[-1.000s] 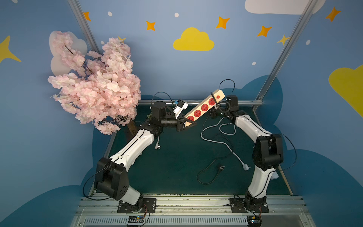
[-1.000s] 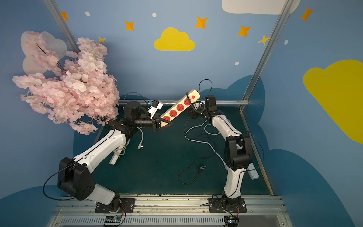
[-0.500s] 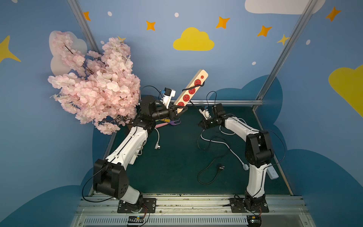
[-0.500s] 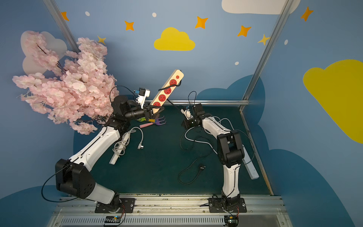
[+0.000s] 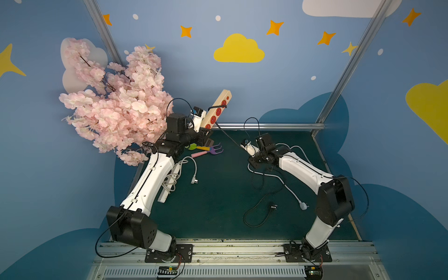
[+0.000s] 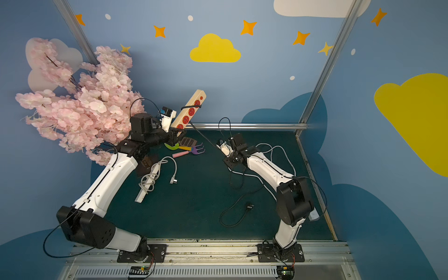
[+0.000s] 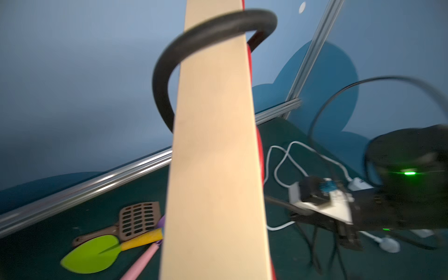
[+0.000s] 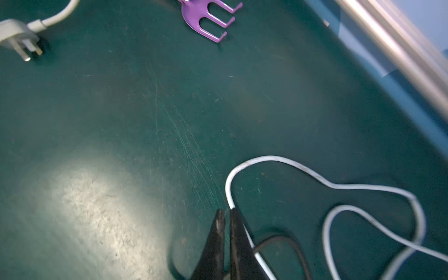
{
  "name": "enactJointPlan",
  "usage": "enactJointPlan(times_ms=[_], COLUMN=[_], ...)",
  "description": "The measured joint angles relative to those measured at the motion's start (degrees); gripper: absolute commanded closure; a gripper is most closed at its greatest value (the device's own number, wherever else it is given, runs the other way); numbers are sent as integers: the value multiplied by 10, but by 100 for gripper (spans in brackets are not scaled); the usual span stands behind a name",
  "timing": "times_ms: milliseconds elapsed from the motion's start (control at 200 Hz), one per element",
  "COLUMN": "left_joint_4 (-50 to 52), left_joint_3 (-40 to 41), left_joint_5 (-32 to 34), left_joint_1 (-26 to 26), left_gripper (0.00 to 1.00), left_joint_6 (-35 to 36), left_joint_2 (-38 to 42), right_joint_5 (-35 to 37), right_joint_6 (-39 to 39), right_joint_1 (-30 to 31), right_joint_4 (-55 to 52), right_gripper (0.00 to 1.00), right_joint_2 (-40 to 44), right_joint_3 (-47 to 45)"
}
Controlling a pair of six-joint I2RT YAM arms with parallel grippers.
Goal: Wrap the cord around the power strip
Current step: Wrap the power cord around the power strip.
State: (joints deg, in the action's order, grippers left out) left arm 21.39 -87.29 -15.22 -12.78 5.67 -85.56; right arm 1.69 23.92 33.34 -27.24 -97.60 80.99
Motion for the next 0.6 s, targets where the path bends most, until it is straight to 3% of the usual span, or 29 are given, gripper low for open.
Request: enactJointPlan(times_ms=[145, 280, 416, 601], left_joint_4=[79, 178, 273, 349], left_joint_3=[-13, -19, -31, -50], left_joint_5=[82, 90, 25, -122], left_joint_1=[-30, -60, -95, -126], left_gripper=[98, 97, 97, 97], left_joint_6=[75, 125, 168, 221], left_joint_2=[-48, -106, -119, -102], right_joint_5=[37, 37, 20, -37], right_joint_6=[92, 149, 182, 190], right_joint_1=[27, 23, -17, -85], right_joint_4=[33, 63, 45, 3], right_gripper=[100, 100, 100, 100], right_joint_2=[98, 136, 92, -11], right_joint_3=[-16, 10, 87, 223])
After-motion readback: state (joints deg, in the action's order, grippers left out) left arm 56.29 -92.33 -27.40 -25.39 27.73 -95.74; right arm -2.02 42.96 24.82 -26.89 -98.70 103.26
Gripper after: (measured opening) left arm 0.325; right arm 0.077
